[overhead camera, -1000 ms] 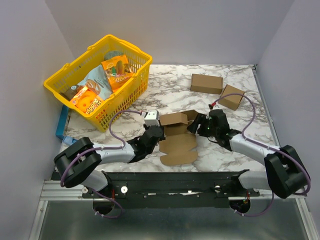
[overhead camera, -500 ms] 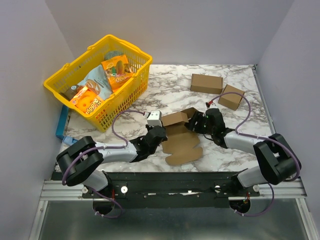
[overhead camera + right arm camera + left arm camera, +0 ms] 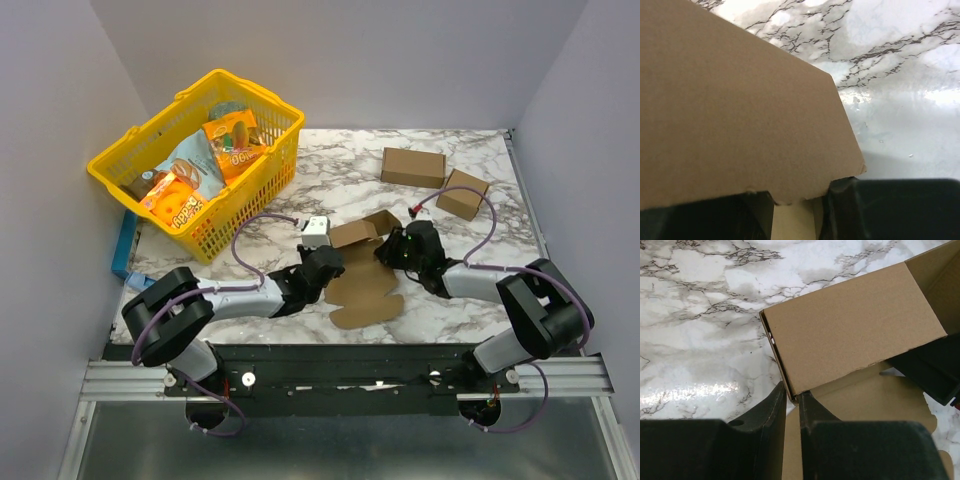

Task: Fold the paper box

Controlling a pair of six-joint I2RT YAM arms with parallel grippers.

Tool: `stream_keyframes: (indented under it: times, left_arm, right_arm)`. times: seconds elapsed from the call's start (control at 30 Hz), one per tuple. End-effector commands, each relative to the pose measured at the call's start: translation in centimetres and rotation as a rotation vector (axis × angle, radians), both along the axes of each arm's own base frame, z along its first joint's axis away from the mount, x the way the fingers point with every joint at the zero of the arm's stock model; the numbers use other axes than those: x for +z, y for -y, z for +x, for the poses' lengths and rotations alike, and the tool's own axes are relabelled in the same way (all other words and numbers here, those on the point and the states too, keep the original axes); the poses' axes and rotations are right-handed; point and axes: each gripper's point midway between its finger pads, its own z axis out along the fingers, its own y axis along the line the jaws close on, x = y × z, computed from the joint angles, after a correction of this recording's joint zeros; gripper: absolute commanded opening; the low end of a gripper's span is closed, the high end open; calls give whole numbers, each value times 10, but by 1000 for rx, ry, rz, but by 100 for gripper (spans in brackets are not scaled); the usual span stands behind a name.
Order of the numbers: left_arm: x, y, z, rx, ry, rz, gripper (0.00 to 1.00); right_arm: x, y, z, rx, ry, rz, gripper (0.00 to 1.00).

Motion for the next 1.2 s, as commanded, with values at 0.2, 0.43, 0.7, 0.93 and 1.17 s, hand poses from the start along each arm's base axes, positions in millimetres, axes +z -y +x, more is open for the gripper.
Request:
stream_keyframes:
  times: [0.2, 0.43, 0.7, 0.93, 1.17]
  left_arm:
    - [-5, 24, -5, -56, -57, 22, 21]
    - [-7, 31, -5, -76, -71, 16, 22]
    - [-10, 37, -6, -94, -85, 2, 21]
    - [-14, 39, -9, -103, -97, 0, 21]
    - [-14, 35, -8, -92, -97, 15, 21]
  right_arm:
    - [-1, -15, -1, 25, 113, -94, 23]
    - [-7, -34, -8, 83, 126, -111, 24]
    - [-4, -45, -9, 87, 149, -129, 28]
    - [4, -47, -12, 73, 162, -94, 47]
    - [15, -33, -13, 4, 178, -89, 50]
